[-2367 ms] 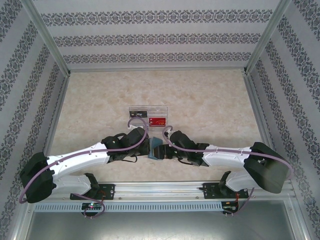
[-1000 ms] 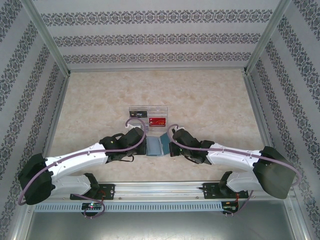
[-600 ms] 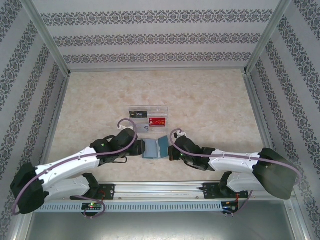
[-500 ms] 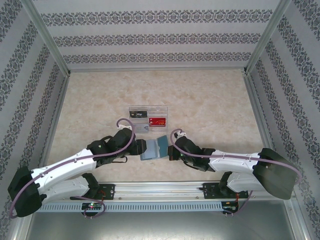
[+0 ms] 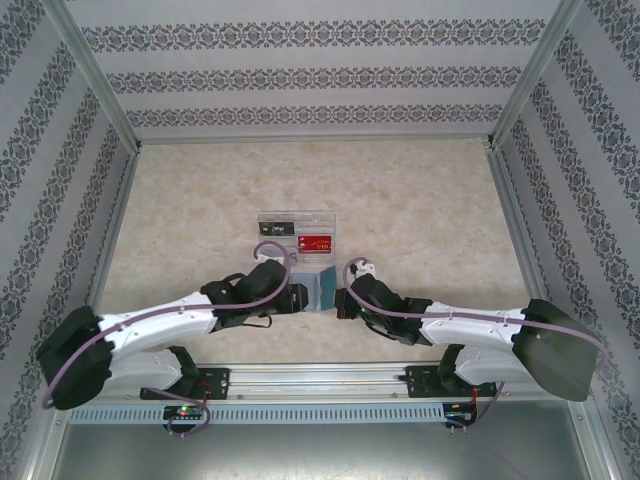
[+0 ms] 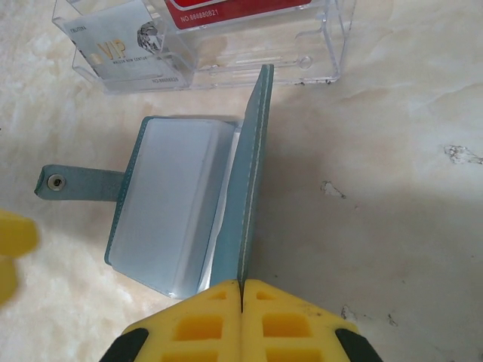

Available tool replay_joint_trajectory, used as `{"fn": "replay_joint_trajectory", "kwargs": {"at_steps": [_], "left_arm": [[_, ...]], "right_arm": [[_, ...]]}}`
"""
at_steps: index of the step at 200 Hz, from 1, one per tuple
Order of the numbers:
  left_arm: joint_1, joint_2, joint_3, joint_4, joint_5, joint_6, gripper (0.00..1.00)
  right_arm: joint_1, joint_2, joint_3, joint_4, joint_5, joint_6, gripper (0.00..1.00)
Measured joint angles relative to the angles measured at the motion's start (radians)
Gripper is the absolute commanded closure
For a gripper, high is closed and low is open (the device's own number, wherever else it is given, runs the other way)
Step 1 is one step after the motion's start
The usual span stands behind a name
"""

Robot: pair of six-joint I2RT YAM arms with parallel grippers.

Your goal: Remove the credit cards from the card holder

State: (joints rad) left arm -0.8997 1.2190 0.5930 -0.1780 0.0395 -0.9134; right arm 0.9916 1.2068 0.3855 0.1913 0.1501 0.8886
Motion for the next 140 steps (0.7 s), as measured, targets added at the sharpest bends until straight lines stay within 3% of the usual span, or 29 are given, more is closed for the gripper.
{"fn": "replay_joint_trajectory", "kwargs": {"at_steps": [140], "left_arm": [[-0.004,0.183,0.008,0.067,-0.033,-0.064,0.48]], "right_arm": [[0.002,0.043,-0.003,0.047,-0.001,0.000,1.00]]}}
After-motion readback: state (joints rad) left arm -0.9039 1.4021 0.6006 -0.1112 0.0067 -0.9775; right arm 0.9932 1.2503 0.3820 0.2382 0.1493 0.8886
